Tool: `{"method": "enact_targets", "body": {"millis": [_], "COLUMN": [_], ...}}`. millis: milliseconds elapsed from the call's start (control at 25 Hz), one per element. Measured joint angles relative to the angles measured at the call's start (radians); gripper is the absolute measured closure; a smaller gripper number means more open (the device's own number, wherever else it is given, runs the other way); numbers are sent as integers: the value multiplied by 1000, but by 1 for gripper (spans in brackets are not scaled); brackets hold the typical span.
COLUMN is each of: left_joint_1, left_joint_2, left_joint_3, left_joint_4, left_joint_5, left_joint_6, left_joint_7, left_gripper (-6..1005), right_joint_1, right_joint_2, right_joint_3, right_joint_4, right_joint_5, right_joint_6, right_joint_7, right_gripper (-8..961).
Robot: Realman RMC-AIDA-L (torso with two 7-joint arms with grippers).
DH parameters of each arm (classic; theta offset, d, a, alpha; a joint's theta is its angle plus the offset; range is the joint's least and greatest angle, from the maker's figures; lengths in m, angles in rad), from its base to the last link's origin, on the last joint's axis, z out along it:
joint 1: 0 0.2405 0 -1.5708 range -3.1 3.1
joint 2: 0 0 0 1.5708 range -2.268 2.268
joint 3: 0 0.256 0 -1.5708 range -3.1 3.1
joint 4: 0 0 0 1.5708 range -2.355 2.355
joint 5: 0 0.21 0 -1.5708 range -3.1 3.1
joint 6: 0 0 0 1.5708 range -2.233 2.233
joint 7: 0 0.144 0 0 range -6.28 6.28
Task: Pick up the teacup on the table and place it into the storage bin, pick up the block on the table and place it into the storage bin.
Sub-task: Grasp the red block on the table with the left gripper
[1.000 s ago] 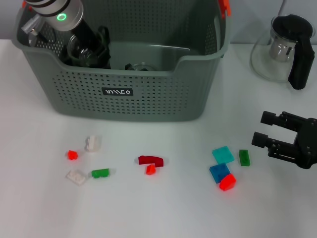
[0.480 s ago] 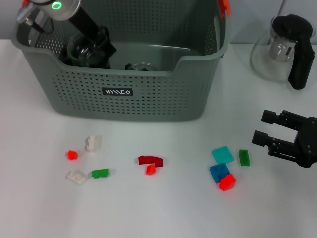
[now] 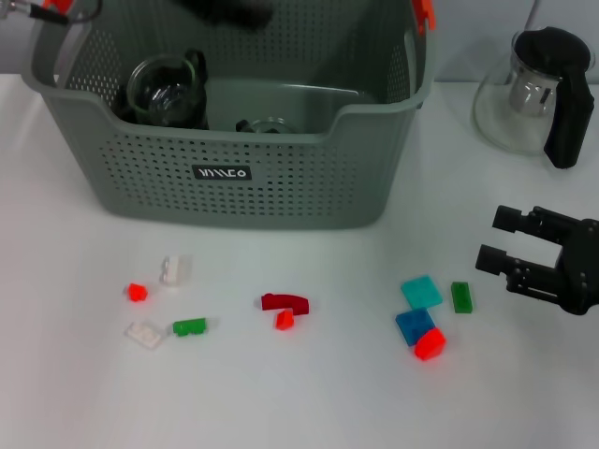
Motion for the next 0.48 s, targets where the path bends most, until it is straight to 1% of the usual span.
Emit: {"method": "enact_targets", "body": {"millis": [40, 120, 200, 280, 320, 360, 480], "left_joint_1": [29, 81, 140, 192, 234, 234, 280], "left_joint_2": [-3, -3, -4, -6, -4, -4, 5], "left_joint_3": [-32, -68, -87, -96, -96, -96, -102], "left_joint_4": [-10, -59, -139, -202, -247, -247, -314], "left_joint_5": [-114, -294, -473, -607, -694, -694, -728], "left_joint_6": [6, 3, -3, -1, 20, 20, 102], "left_joint_7": [36, 107, 207, 289, 347, 347, 426], "left_gripper": [351, 352, 352, 353, 353, 354, 355], "right_joint_1": [-1, -3, -3, -5, -6, -7, -7], "right_joint_2": [0, 0, 1, 1, 1, 0, 0], "right_joint_3": [0, 0, 1, 1, 1, 2, 2], "right_joint_4": [0, 0, 0, 0, 0, 0, 0], "right_joint_5": [0, 0, 1, 2, 3, 4, 3], "right_joint_6": [0, 2, 3, 1, -1, -3, -4], "right_joint_7": [-1, 0, 1, 1, 1, 1, 1], "right_gripper": [194, 194, 194, 194, 194, 194, 194]}}
